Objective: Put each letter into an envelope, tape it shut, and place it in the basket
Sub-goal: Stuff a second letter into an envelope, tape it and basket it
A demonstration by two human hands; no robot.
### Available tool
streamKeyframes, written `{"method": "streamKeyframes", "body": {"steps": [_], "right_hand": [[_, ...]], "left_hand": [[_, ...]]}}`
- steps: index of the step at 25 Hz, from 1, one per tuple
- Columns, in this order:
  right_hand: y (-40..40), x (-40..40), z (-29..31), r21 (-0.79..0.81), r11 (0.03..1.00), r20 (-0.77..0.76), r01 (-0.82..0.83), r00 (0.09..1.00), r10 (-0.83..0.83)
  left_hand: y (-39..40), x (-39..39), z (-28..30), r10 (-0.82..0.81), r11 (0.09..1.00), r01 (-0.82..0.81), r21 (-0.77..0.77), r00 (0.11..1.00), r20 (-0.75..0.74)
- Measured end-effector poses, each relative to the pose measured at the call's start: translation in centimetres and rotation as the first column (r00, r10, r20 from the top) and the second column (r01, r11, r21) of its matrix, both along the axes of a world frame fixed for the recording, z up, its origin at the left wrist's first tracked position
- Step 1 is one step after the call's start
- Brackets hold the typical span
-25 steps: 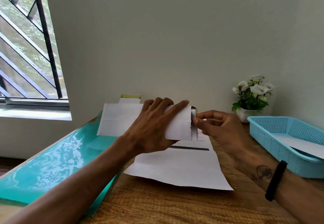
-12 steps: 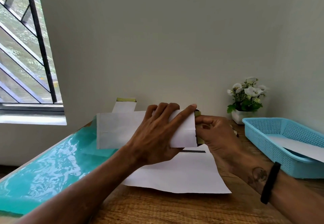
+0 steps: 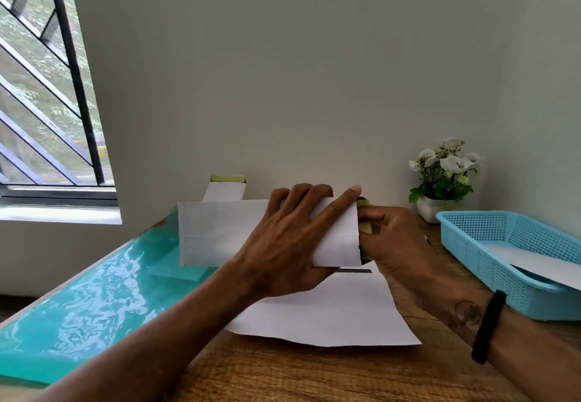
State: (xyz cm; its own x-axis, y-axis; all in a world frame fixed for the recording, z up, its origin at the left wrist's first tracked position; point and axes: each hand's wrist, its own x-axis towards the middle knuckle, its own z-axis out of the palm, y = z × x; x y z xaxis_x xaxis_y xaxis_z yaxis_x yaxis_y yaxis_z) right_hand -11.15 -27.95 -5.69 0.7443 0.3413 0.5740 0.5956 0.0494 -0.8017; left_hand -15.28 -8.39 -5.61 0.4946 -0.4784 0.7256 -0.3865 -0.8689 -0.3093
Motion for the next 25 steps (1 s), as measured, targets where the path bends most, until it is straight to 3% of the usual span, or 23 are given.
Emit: {"method": "streamKeyframes", "body": {"steps": [3,5,9,16,21,25], "right_hand": [[0.1,0.4,0.2,0.14,0.987,-0.015,0.074,0.997,-0.073],[0.1,0.4,0.5,0.217,0.976,-0.096,0.02,0.995,0.001],[0.4,0.1,-0.3,0.102,0.992,-0.017,0.072,0.997,-0.07],[0.4,0.5,-1.5,0.163,0.963,0.013,0.213,0.976,-0.218],[0.8,-0.3,-1.4,0.055,0.985,0.069,0.163,0.984,-0.167],[0.5,0.3,-0.9,0.122,0.982,-0.021,0.145,0.989,-0.144]], "left_hand": [[0.6,0.0,0.4,0.034,0.999,-0.033,-0.037,0.999,0.017],[1.2,0.0,0.7,0.057,0.996,-0.055,-0.071,0.998,0.023],[1.3,0.0,0.4,0.081,0.994,-0.08,-0.076,0.997,0.016],[0.7,0.0,0.3,0.052,0.996,-0.055,-0.069,0.998,-0.036],[0.9,-0.1,0.2,0.028,0.993,-0.037,-0.109,0.996,-0.085],[1.0,-0.1,0.5,0.052,0.998,-0.054,-0.032,0.997,-0.06]]}}
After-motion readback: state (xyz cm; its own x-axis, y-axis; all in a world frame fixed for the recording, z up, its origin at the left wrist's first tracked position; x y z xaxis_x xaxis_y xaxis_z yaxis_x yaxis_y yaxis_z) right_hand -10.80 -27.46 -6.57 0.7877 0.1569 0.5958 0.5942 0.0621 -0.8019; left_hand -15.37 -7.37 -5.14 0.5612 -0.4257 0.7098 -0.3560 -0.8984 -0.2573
